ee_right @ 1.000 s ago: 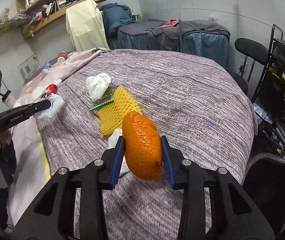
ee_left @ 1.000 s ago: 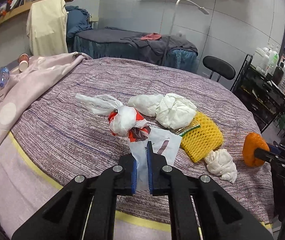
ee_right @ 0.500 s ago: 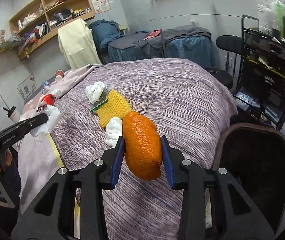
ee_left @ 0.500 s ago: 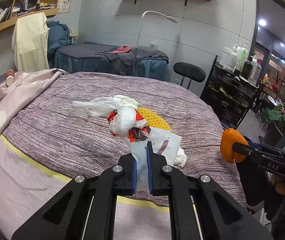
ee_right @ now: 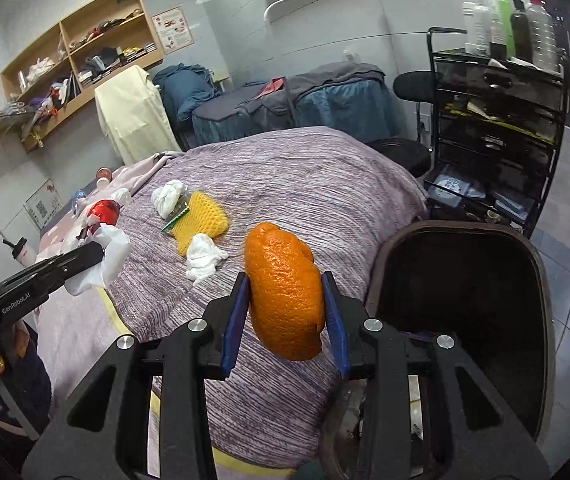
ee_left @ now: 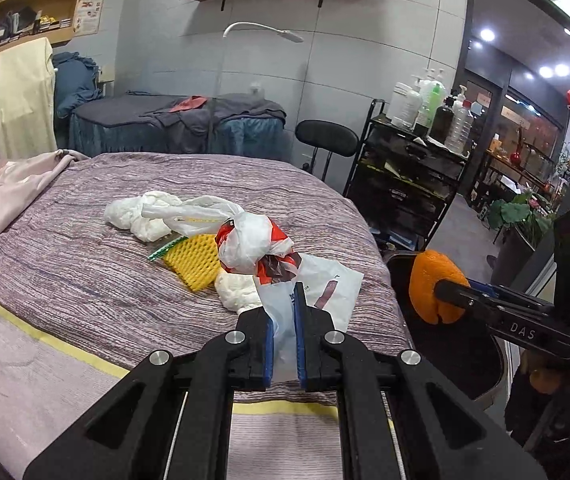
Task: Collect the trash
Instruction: 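Carry both items to the bin while the right tool drops the orange inside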
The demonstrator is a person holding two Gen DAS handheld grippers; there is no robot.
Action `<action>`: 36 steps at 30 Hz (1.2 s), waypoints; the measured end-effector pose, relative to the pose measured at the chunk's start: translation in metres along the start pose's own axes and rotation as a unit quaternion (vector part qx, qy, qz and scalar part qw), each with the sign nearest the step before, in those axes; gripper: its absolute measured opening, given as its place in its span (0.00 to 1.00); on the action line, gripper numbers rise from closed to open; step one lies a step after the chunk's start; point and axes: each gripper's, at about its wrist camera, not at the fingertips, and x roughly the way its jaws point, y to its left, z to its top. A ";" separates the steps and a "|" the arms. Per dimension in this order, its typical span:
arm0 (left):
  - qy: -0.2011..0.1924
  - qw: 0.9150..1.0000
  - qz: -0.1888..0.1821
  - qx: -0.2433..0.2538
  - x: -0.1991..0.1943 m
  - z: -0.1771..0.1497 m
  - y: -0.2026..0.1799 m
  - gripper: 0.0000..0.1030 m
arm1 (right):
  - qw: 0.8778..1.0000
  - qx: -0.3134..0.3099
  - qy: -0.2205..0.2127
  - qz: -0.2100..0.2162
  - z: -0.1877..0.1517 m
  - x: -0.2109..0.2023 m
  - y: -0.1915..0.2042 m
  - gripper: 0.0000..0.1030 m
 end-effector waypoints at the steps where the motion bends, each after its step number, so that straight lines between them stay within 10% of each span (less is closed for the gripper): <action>1: 0.001 1.000 -0.004 0.003 0.001 0.000 -0.004 0.08 | 1.000 0.005 -0.004 -0.003 -0.001 -0.004 -0.004 0.36; 31: 0.029 0.994 -0.078 0.071 0.025 -0.009 -0.098 0.08 | 0.984 0.126 0.031 -0.123 -0.055 -0.004 -0.119 0.38; 36: 0.033 0.993 -0.084 0.079 0.029 -0.010 -0.107 0.08 | 0.982 0.136 0.022 -0.133 -0.058 -0.005 -0.124 0.61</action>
